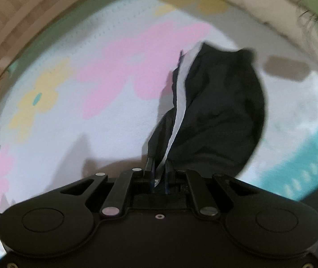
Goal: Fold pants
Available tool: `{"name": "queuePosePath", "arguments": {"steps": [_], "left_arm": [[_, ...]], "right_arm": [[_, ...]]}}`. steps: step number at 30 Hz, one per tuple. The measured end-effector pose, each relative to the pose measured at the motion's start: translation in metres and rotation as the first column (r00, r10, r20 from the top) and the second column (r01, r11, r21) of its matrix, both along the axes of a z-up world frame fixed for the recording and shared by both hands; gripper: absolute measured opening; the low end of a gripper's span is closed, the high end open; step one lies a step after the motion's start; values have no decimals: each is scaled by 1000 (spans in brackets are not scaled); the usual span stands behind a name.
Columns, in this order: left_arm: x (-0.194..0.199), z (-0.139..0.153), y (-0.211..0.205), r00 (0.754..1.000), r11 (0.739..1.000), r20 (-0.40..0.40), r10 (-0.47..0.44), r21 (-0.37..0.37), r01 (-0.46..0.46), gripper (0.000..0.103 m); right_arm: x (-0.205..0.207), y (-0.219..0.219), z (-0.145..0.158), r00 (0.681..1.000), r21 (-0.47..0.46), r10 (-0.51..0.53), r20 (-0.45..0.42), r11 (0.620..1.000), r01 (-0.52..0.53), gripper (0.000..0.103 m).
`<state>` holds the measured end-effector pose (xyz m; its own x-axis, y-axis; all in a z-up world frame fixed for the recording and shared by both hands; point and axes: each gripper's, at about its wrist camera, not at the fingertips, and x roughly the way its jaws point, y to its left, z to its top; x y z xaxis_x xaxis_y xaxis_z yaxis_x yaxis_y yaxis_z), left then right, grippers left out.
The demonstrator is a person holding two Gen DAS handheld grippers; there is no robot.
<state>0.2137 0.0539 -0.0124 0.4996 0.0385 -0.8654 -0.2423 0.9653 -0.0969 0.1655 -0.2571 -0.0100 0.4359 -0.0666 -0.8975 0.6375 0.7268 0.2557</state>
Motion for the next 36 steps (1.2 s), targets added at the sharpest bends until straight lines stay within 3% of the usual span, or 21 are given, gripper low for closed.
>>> {"name": "queuePosePath", "arguments": {"steps": [5,10,16,20,24,28,32,36], "left_arm": [[-75,21,2,997,999,72,-41,16,40,4],[-136,0,19,997,999,70,-44,35,42,4],[-187,-47,31,998,996,-29,-62,68,63,4],[-187,-83,39,992,996,-116,-51,66,59,4],[-173,-95,42,990,995,-137,-44,78,55,4],[-163,-96,39,991,993,-127,-47,105,60,4],[-158,-95,35,992,989,-113,-52,133,67,4],[-163,-92,29,992,988,-108,-58,134,73,4]], "right_arm": [[-63,12,33,1000,-21,4,28,1000,-4,13],[-125,29,33,1000,-34,-3,19,999,4,12],[-182,39,-2,996,-25,-20,-86,1000,18,12],[-196,42,-19,992,-43,-19,-126,999,13,13],[-188,51,-6,995,-135,17,-97,990,-30,31],[-152,69,10,995,-274,78,-70,957,-94,73],[-100,98,11,980,-392,186,-74,898,-200,73],[-45,122,-11,957,-448,263,-125,846,-291,70]]}}
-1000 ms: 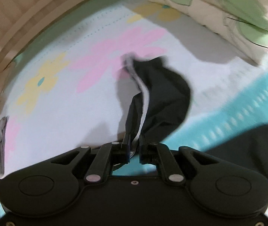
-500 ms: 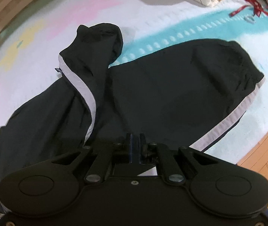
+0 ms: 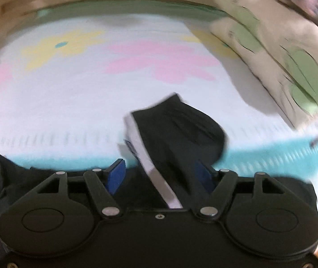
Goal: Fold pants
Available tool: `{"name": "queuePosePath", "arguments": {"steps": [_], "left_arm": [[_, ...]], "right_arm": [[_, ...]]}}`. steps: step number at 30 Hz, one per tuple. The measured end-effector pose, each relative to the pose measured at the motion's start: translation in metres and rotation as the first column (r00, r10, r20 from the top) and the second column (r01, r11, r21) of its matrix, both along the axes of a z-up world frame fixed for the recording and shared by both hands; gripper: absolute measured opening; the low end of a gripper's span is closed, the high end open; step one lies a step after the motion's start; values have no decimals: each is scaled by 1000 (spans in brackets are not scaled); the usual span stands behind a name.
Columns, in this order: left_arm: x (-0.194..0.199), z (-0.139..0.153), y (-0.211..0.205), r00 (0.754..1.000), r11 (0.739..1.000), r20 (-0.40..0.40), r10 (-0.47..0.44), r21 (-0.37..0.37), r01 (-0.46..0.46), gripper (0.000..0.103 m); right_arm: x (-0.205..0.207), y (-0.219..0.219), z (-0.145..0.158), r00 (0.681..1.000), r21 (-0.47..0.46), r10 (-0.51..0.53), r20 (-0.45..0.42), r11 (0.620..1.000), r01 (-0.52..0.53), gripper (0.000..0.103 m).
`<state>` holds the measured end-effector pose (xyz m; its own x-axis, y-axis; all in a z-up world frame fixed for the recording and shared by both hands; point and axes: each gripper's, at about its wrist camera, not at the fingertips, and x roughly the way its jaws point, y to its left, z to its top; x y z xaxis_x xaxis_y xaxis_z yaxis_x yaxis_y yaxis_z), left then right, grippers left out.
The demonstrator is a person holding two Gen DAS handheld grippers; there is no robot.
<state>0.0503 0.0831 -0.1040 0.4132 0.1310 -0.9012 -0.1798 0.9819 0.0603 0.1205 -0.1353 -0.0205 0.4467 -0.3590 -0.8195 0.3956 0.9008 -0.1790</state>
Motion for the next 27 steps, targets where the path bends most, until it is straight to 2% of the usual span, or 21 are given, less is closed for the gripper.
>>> {"name": "queuePosePath", "arguments": {"steps": [5,8,9,10,11,13,16,19,22,25,27], "left_arm": [[-3,2,-1,1000,1000,0,2,-20,-2,4],[0,-1,4,1000,1000,1,-2,-22,2,4],[0,-3,6,1000,1000,2,-4,-23,4,4],[0,-2,7,1000,1000,2,-4,-25,4,4],[0,-8,10,1000,1000,4,-3,-29,4,4],[-3,-9,11,1000,999,6,-6,-34,6,4],[-8,-8,13,1000,999,10,-10,-42,10,4],[-9,-8,16,1000,999,12,-11,-52,12,4],[-11,-7,20,1000,998,12,-11,-61,12,4],[-15,-5,19,1000,998,15,-21,-62,22,4],[-18,-5,18,999,998,17,-35,-60,36,4]], "right_arm": [[49,12,-40,997,-68,23,-76,997,-28,67],[61,15,-63,990,-120,18,-141,992,-35,62],[63,14,-69,987,-128,17,-162,991,-38,47],[64,13,-73,983,-130,14,-182,991,-39,13],[64,11,-73,983,-108,19,-184,993,-39,7],[57,4,-60,989,-77,2,-149,997,-13,6],[30,-13,-22,998,-46,-24,-54,999,22,6],[-8,-43,17,997,15,-75,10,997,75,6],[-56,-84,47,983,80,-175,53,982,170,6],[-110,-123,53,954,129,-293,55,950,285,7],[-140,-144,39,933,135,-360,14,925,355,7]]}}
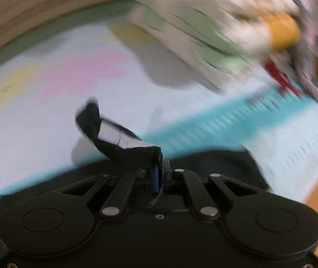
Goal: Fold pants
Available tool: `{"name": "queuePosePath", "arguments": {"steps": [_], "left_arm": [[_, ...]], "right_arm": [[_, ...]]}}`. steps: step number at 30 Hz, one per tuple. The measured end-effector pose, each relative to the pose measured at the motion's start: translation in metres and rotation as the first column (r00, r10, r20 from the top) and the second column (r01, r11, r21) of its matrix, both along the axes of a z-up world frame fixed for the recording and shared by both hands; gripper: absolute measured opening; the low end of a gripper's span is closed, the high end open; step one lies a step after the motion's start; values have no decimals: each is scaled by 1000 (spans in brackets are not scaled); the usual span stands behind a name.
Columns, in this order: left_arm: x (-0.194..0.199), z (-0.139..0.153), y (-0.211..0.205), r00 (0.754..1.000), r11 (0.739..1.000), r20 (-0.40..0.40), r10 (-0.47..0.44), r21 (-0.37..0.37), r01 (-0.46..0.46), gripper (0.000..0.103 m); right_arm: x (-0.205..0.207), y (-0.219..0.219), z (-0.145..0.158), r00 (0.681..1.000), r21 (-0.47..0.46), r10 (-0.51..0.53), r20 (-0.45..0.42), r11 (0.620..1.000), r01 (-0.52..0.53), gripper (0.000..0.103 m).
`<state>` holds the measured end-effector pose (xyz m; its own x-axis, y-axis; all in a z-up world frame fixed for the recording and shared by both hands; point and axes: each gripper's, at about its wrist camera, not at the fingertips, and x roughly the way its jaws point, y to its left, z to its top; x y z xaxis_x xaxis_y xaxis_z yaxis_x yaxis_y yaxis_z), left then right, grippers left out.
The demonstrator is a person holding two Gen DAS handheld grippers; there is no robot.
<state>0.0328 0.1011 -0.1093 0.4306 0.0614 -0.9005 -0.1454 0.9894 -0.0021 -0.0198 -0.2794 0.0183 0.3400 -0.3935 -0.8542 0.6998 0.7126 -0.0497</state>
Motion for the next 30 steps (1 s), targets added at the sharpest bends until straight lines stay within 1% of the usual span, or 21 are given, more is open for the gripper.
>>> {"name": "queuePosePath", "arguments": {"steps": [1,2,4,5,10,13,16,18,21,26,30], "left_arm": [[-1,0,-1,1000,1000,-1,-6,0,6,4],[-3,-1,-1,1000,1000,-2,-11,0,11,5],[-5,0,-2,1000,1000,-2,-19,-2,19,5],[-7,1,-3,1000,1000,0,-22,-2,22,5],[-13,4,-4,999,999,16,-39,10,39,4],[-21,3,-5,998,998,13,-63,19,63,5],[-31,-2,-1,997,997,-5,-75,0,75,6],[-32,-2,0,997,997,2,-78,-3,78,6],[-28,-2,-3,998,998,12,-68,-3,68,6],[-34,0,-8,995,995,5,-99,15,99,7],[-43,3,-1,995,995,-1,-102,-19,102,7]], "right_arm": [[-11,-9,-10,999,20,-27,-22,999,27,6],[-22,-21,-23,997,59,-59,-48,996,61,6],[-38,-37,-45,991,138,-104,-89,984,116,6],[-44,-45,-52,988,159,-117,-103,978,132,6],[-64,-51,-69,984,210,-123,-129,966,148,6],[-63,-50,-66,987,202,-108,-119,971,130,6],[-64,-50,-69,985,202,-104,-137,971,131,6],[-62,-54,-74,981,205,-109,-162,968,142,6],[-62,-55,-76,979,213,-122,-165,964,156,6],[-63,-54,-76,976,202,-132,-171,965,166,6],[-68,-57,-74,974,211,-147,-170,960,182,6]]}}
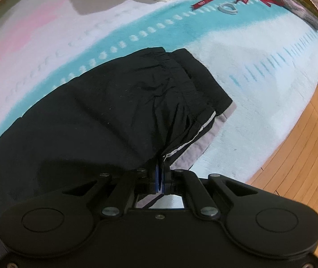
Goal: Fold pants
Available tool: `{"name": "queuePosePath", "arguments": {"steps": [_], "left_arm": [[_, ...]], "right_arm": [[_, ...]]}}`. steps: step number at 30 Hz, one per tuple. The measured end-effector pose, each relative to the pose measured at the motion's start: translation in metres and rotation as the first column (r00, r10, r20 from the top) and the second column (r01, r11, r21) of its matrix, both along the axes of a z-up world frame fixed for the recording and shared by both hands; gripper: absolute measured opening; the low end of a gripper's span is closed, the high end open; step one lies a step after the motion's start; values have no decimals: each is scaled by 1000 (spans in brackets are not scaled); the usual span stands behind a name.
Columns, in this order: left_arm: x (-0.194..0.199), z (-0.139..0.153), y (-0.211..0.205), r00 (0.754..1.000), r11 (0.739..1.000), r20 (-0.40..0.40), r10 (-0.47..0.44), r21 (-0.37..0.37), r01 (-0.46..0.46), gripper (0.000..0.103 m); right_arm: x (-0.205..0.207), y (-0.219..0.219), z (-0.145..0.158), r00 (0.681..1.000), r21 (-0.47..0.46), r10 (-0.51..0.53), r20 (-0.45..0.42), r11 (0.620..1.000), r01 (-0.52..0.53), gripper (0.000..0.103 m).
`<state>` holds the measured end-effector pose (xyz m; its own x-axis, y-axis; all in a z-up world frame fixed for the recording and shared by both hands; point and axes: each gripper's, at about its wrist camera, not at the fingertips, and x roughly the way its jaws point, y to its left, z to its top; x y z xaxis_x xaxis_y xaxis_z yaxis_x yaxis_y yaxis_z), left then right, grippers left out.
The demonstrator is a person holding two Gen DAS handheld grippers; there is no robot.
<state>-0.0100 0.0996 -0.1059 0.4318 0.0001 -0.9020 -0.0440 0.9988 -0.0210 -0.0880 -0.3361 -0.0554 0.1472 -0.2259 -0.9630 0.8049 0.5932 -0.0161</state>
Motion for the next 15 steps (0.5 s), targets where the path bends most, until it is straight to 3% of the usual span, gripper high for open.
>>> {"name": "queuePosePath", "arguments": {"steps": [5,9,11,13,15], "left_arm": [[-8,7,10,1000,999,-1,7,-52,-7,8],[-12,6,10,1000,999,-10,-10,-48,9,9],[-9,1,9,999,999,-46,-20,-32,18,15],[-10,-1,11,998,1000,-66,-16,-25,15,30],[-13,1,14,998,1000,-61,-11,-13,11,33]], "right_arm": [[-4,-2,4,1000,3,-16,8,1000,16,6],[-10,-8,3,999,24,-44,17,999,44,6],[-9,-9,2,999,28,-45,15,999,45,6],[-6,-8,-1,999,17,-33,-3,999,33,6],[-3,-7,-2,1000,9,-22,-19,1000,23,7]]}}
